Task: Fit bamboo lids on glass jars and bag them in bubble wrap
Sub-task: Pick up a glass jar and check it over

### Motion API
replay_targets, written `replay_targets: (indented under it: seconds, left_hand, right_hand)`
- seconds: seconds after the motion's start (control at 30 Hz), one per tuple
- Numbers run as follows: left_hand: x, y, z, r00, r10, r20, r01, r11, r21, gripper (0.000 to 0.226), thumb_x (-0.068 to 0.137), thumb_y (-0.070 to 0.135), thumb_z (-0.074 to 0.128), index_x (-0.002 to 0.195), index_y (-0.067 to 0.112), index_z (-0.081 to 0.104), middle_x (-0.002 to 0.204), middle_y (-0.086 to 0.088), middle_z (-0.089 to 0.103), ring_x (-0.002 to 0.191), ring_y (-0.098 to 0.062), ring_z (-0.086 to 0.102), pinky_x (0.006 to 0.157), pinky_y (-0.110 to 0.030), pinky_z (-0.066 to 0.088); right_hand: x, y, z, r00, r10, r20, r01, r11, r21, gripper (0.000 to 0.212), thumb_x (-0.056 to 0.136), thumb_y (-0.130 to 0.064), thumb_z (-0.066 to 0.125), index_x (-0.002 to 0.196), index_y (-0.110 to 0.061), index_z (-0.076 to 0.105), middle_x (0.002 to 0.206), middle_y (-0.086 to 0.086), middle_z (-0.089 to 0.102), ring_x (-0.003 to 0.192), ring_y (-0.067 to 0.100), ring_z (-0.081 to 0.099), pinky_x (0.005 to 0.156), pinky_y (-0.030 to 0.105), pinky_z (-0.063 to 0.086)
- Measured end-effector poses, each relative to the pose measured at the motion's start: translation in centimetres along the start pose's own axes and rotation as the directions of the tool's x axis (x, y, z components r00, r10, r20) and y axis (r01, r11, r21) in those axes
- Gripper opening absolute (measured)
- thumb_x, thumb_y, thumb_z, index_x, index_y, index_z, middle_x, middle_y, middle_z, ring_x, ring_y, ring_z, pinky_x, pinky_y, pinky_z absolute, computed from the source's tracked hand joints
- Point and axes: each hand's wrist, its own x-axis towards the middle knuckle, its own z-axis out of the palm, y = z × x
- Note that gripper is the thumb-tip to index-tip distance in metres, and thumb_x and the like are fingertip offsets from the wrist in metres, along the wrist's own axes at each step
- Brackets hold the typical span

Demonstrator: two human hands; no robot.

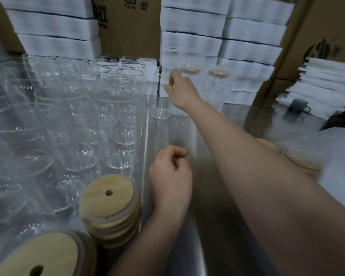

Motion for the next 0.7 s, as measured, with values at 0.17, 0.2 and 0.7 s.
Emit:
replay_targets:
  seconds: [0.17,0.2,0.7]
  left_hand:
    - [0.5,0.4,0.0,0.998,0.06,-0.036,-0.06,0.998,0.021,0.034,0.08,-0.005,0.052,0.107,0.014,0.062,0.107,-0.005,0.062,0.099,-0.023,0.058,0.089,-0.037,0.046]
    - [0.5,0.4,-0.1,0.996,0.074,-0.045,-0.073,0.997,0.025,0.037,0.081,-0.004,0.054,0.113,0.014,0.059,0.115,-0.004,0.059,0.104,-0.021,0.056,0.092,-0.032,0.044]
    - [-1.5,2.1,-1.3,0.931,0.31,0.192,-0.266,0.938,-0.221,0.085,0.074,0.066,0.056,0.147,0.028,0.034,0.128,0.017,0.052,0.11,0.007,0.056,0.093,-0.036,0.053]
  right_hand:
    - [-4.7,0.9,-0.7,0.983,0.007,-0.184,0.042,0.965,0.258,0.008,0.103,-0.025,0.045,0.104,-0.018,0.041,0.108,0.012,0.045,0.07,0.014,0.045,0.054,0.015,0.034]
    - [-5.9,1.0,-1.0,0.976,0.008,-0.217,0.059,0.952,0.3,0.007,0.102,-0.024,0.046,0.106,-0.019,0.043,0.111,0.01,0.045,0.074,0.01,0.045,0.059,0.007,0.035]
    - [-21.7,0.6,-3.3,0.877,-0.03,-0.479,0.322,0.777,0.541,0.036,0.097,-0.035,0.048,0.131,-0.038,0.041,0.125,0.005,0.048,0.102,-0.008,0.049,0.094,0.017,0.044]
